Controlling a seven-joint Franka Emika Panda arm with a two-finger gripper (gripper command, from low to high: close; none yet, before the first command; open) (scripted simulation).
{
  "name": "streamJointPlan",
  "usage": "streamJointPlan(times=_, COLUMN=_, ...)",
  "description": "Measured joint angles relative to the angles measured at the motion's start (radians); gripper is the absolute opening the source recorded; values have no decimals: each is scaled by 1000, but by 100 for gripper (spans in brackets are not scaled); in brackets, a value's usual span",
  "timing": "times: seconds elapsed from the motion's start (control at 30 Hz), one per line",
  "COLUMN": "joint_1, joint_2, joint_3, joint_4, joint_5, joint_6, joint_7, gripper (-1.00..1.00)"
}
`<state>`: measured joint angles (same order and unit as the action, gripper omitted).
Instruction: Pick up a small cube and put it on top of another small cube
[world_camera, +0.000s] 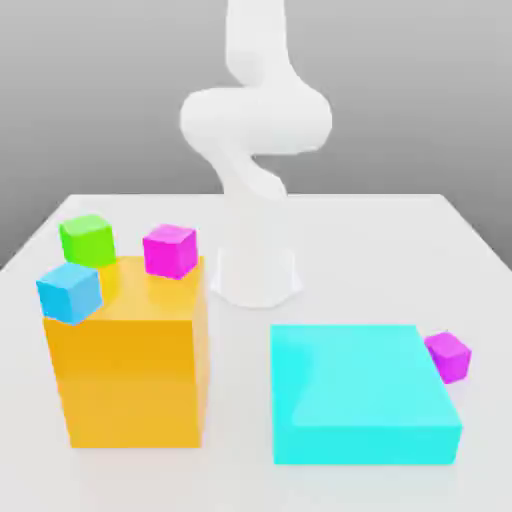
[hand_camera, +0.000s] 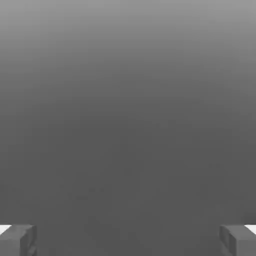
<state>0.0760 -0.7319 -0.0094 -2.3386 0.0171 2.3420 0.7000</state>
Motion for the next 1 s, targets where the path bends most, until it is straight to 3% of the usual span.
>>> streamJointPlan(times=0.37, joint_1=311, joint_2=303, joint_3=3, joint_4=-170, joint_5=77, joint_6=184, joint_7=-444, gripper=0)
streamJointPlan(times=0.67, joint_1=515, joint_2=546, joint_3=65, joint_4=-308, joint_5=103, joint_6=334, joint_7=-775, gripper=0)
streamJointPlan(times=0.83, joint_1=606, joint_2=679, joint_3=126, joint_4=-385, joint_5=59, joint_6=419, joint_7=-917, gripper=0)
streamJointPlan(times=1.0, joint_1=667, joint_2=824, joint_3=126, joint_4=-429, joint_5=-60, joint_6=523, joint_7=-955, gripper=0)
